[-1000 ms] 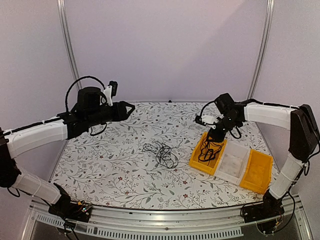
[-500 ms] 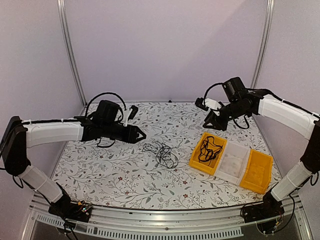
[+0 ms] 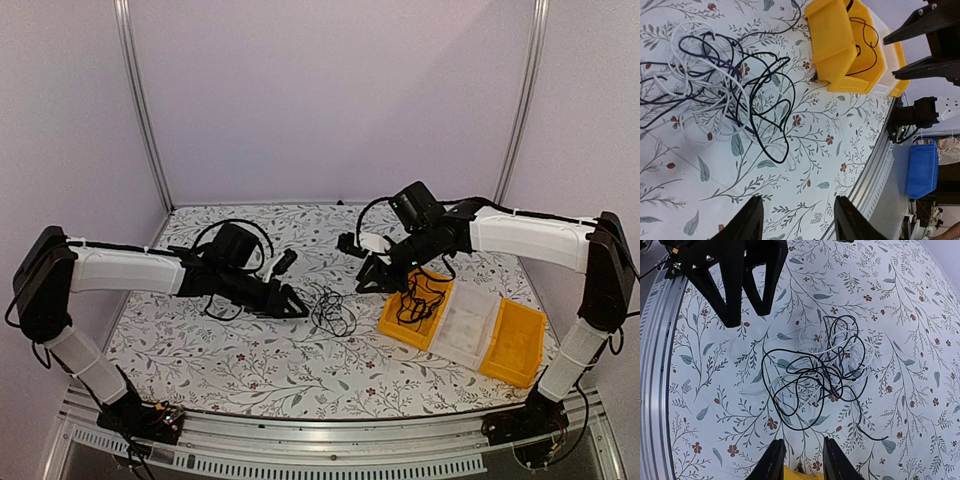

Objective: Untangle the cables

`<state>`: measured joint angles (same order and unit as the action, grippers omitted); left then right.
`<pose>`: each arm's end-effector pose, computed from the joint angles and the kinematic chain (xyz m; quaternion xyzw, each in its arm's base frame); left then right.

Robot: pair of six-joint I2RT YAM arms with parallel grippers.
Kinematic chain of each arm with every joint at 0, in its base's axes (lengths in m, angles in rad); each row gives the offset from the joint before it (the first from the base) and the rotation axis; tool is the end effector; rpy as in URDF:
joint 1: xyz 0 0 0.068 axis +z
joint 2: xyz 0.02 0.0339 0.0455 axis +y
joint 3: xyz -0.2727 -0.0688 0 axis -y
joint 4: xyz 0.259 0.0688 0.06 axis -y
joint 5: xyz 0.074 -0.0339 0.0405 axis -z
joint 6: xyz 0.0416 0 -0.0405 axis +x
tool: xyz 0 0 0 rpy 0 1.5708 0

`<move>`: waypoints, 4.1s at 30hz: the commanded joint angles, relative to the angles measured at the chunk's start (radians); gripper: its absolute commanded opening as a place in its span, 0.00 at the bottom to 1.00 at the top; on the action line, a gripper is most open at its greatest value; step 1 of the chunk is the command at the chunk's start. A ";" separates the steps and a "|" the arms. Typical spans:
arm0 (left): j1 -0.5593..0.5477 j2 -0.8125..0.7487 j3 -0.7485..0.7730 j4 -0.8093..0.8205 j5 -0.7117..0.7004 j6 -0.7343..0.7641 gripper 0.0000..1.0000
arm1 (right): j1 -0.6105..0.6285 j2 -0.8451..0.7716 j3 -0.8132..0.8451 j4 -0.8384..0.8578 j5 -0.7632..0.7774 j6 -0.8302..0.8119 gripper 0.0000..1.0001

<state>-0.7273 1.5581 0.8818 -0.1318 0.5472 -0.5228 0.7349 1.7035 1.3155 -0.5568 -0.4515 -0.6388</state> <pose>0.2334 -0.2367 0.1917 0.1913 0.8787 -0.4130 0.1438 0.2726 0.2708 0.2511 -0.6413 0.6733 0.2271 0.2895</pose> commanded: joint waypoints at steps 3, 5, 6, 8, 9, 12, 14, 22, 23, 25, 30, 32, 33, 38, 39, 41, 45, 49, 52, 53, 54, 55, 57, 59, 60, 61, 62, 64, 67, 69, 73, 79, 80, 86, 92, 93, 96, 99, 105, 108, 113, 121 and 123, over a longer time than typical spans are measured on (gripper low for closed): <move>-0.012 0.109 0.065 0.009 0.054 -0.041 0.49 | 0.000 -0.011 -0.016 0.041 -0.022 0.038 0.31; -0.012 0.144 0.088 0.015 0.064 -0.040 0.49 | 0.000 -0.013 -0.017 0.046 -0.023 0.045 0.31; -0.012 0.164 0.102 0.013 0.069 -0.038 0.48 | 0.000 -0.013 -0.017 0.047 -0.021 0.049 0.31; -0.012 0.206 0.136 -0.003 0.074 -0.031 0.45 | -0.001 -0.015 -0.016 0.050 -0.017 0.056 0.32; -0.012 0.226 0.153 -0.004 0.079 -0.029 0.43 | 0.000 -0.017 -0.017 0.050 -0.015 0.057 0.32; -0.012 0.276 0.202 -0.009 0.107 -0.014 0.37 | -0.001 -0.025 -0.024 0.049 0.002 0.055 0.32; -0.013 0.304 0.235 -0.028 0.123 -0.001 0.30 | -0.001 -0.032 -0.035 0.050 0.014 0.048 0.32; -0.008 0.262 0.317 -0.147 0.060 0.061 0.00 | -0.001 -0.061 -0.040 0.050 0.031 0.044 0.32; -0.009 0.236 0.323 -0.154 0.051 0.074 0.00 | 0.000 -0.063 -0.033 0.049 0.031 0.045 0.32; -0.010 0.174 0.328 -0.149 0.044 0.102 0.00 | 0.000 -0.069 -0.013 0.049 0.029 0.044 0.32; -0.011 0.041 0.349 -0.137 0.003 0.196 0.00 | -0.002 -0.052 0.050 0.050 -0.012 0.046 0.38; -0.008 0.006 0.371 -0.149 -0.024 0.225 0.00 | -0.003 -0.043 0.091 0.062 -0.024 0.074 0.44; -0.008 -0.008 0.383 -0.154 -0.035 0.235 0.00 | -0.005 -0.039 0.117 0.062 -0.044 0.090 0.47; -0.008 -0.025 0.448 -0.195 -0.045 0.266 0.00 | -0.006 -0.016 0.251 0.061 -0.073 0.148 0.54; -0.008 -0.023 0.456 -0.201 -0.043 0.268 0.00 | -0.006 -0.011 0.274 0.060 -0.074 0.159 0.54; -0.009 -0.023 0.464 -0.203 -0.036 0.270 0.00 | -0.006 -0.008 0.305 0.063 -0.069 0.180 0.54; -0.012 -0.027 0.464 -0.190 -0.025 0.268 0.00 | -0.007 -0.013 0.329 0.075 -0.052 0.207 0.49; -0.012 -0.034 0.453 -0.166 -0.025 0.259 0.00 | -0.007 -0.007 0.319 0.054 -0.087 0.188 0.40; -0.013 -0.036 0.447 -0.159 -0.019 0.254 0.00 | -0.006 -0.008 0.303 0.017 -0.159 0.165 0.43; -0.012 -0.037 0.445 -0.157 -0.016 0.253 0.00 | -0.005 -0.013 0.292 0.014 -0.168 0.158 0.44; -0.012 -0.036 0.443 -0.156 -0.014 0.254 0.00 | -0.004 -0.015 0.282 0.012 -0.164 0.151 0.42; -0.012 -0.036 0.442 -0.155 -0.015 0.254 0.00 | -0.003 -0.016 0.272 0.012 -0.158 0.150 0.35; -0.012 -0.036 0.442 -0.154 -0.016 0.254 0.00 | -0.003 -0.014 0.271 0.019 -0.129 0.161 0.13; -0.012 -0.035 0.442 -0.149 -0.025 0.253 0.00 | -0.003 -0.016 0.278 0.027 -0.112 0.170 0.00; -0.013 -0.035 0.441 -0.144 -0.034 0.254 0.00 | -0.003 -0.018 0.288 0.028 -0.110 0.172 0.00; -0.014 -0.031 0.439 -0.138 -0.050 0.253 0.04 | -0.004 -0.019 0.297 0.027 -0.111 0.172 0.00; -0.016 -0.029 0.437 -0.131 -0.078 0.252 0.15 | -0.003 -0.019 0.309 0.026 -0.112 0.177 0.00; -0.026 -0.019 0.429 -0.081 -0.142 0.254 0.33 | -0.003 -0.019 0.328 0.029 -0.119 0.192 0.00; -0.038 0.011 0.422 0.015 -0.199 0.245 0.39 | -0.004 -0.015 0.349 0.039 -0.126 0.229 0.00; -0.042 0.048 0.446 0.036 -0.250 0.232 0.35 | -0.003 -0.012 0.362 0.040 -0.128 0.250 0.00; -0.041 0.111 0.472 0.047 -0.393 0.209 0.18 | -0.004 -0.014 0.393 0.032 -0.127 0.273 0.00; 0.023 0.197 0.333 0.217 -0.516 0.073 0.08 | -0.015 -0.049 0.486 -0.030 -0.190 0.283 0.00; 0.036 0.215 0.311 0.236 -0.530 0.054 0.07 | -0.023 -0.057 0.505 -0.037 -0.204 0.298 0.00; 0.077 0.271 0.220 0.245 -0.595 0.007 0.06 | -0.098 -0.089 0.647 -0.083 -0.249 0.396 0.00; 0.090 0.204 0.166 0.235 -0.622 0.034 0.08 | -0.192 -0.125 0.670 -0.110 -0.222 0.420 0.00; 0.093 0.195 0.163 0.235 -0.617 0.036 0.10 | -0.213 -0.134 0.654 -0.114 -0.220 0.415 0.00; 0.097 0.161 0.158 0.236 -0.603 0.059 0.16 | -0.268 -0.167 0.587 -0.132 -0.197 0.393 0.00; 0.096 0.128 0.158 0.235 -0.592 0.082 0.21 | -0.293 -0.202 0.510 -0.146 -0.161 0.329 0.00; 0.097 0.073 0.158 0.210 -0.604 0.120 0.24 | -0.334 -0.271 0.331 -0.131 -0.121 0.282 0.00; 0.098 0.053 0.158 0.198 -0.607 0.140 0.25 | -0.358 -0.287 0.249 -0.124 -0.124 0.274 0.00; 0.102 0.038 0.151 0.193 -0.612 0.156 0.26 | -0.384 -0.314 0.125 -0.117 -0.114 0.216 0.00; 0.116 0.048 0.140 0.196 -0.611 0.153 0.26 | -0.398 -0.334 0.024 -0.156 -0.097 0.109 0.00; 0.118 0.047 0.132 0.198 -0.613 0.149 0.26 | -0.402 -0.332 0.017 -0.167 -0.093 0.085 0.00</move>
<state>-0.6250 1.6215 1.0328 0.0673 -0.0582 -0.3851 0.3443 1.4025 1.3502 -0.6994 -0.5568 -0.4812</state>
